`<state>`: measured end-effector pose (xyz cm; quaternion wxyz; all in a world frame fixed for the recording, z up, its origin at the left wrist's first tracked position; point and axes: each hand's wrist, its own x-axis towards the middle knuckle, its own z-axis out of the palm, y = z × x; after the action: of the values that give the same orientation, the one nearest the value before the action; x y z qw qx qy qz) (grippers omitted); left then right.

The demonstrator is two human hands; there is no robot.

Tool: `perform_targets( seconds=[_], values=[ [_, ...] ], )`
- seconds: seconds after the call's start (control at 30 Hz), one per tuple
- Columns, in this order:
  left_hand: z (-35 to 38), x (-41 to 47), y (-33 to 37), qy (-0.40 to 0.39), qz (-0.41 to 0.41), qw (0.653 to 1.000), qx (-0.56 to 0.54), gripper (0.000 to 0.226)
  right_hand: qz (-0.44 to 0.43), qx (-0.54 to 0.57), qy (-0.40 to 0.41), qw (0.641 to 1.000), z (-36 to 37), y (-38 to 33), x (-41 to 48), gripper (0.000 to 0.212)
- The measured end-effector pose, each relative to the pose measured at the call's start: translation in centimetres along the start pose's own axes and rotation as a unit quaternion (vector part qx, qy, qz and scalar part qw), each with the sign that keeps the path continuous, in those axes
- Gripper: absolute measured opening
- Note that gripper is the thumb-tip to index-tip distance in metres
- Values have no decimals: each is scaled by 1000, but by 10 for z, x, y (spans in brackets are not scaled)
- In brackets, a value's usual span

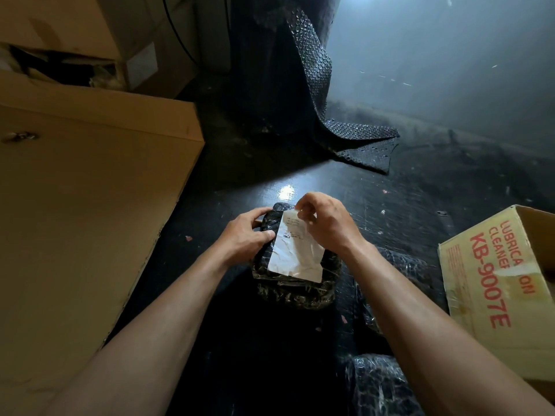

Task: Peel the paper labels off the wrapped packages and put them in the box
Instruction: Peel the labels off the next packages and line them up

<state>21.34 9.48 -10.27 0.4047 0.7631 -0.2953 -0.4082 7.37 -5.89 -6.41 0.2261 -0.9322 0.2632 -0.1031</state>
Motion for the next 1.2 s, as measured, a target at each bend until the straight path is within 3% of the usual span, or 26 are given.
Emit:
perform_targets(
  seconds=[0.13,0.17,0.27,0.33,0.9,1.2],
  values=[
    [-3,6,4,-37,-6,999,19,75,60,74,-63,993,-13,1,6,56],
    [-3,8,6,-43,-5,998,36,76,64,78,-76,992,-17,0,9,56],
    [-4,10,9,-56,-8,997,49,75,56,35,-111,992,-19,-2,19,18],
    [-5,11,7,-56,-11,997,48,73,57,16,-121,991,-17,-4,24,4],
    [1,9,8,-37,-47,998,-8,71,19,79,-121,989,-33,2,15,10],
    [1,-1,19,-37,-47,998,-12,73,21,98,-111,989,-38,4,-1,3]
  ],
)
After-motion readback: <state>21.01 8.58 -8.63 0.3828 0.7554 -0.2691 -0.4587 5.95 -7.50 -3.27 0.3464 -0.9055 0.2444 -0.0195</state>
